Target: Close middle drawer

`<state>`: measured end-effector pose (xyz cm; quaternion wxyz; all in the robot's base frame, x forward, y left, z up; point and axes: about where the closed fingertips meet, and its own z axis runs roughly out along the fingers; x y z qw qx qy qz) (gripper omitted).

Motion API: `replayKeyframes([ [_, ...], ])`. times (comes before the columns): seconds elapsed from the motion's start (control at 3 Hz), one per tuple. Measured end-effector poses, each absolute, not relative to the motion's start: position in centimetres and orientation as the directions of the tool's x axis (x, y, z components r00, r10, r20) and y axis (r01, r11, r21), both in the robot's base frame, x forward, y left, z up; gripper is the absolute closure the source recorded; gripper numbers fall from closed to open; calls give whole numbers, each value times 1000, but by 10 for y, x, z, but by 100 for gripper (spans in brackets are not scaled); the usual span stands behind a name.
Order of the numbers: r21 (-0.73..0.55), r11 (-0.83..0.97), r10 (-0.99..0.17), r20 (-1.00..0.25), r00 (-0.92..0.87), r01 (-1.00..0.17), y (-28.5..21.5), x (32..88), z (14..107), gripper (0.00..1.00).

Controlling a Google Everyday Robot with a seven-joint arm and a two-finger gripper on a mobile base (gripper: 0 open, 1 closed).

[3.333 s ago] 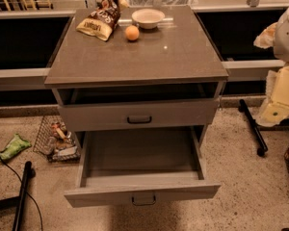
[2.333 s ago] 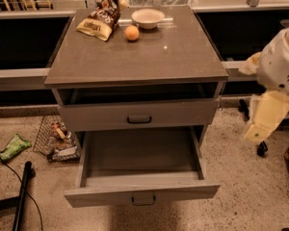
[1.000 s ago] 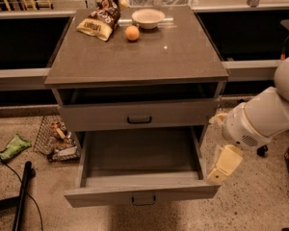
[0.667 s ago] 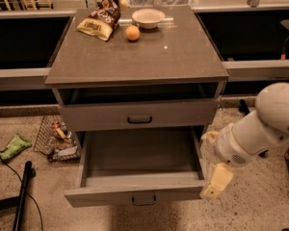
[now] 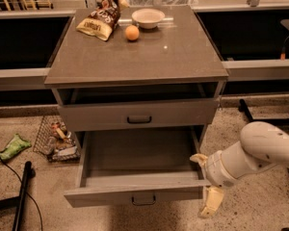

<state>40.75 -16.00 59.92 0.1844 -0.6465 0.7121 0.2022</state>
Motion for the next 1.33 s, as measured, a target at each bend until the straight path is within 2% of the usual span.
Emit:
replayKeyframes([
  [0.33,60,20,-830,-555,-50,-998,-155,405,558,0],
  [0.67,104,1,-807,-587,-62,-995,-150,402,519,19],
  [1.33,163,32,-776,-618,-128,-986,-147,399,492,65],
])
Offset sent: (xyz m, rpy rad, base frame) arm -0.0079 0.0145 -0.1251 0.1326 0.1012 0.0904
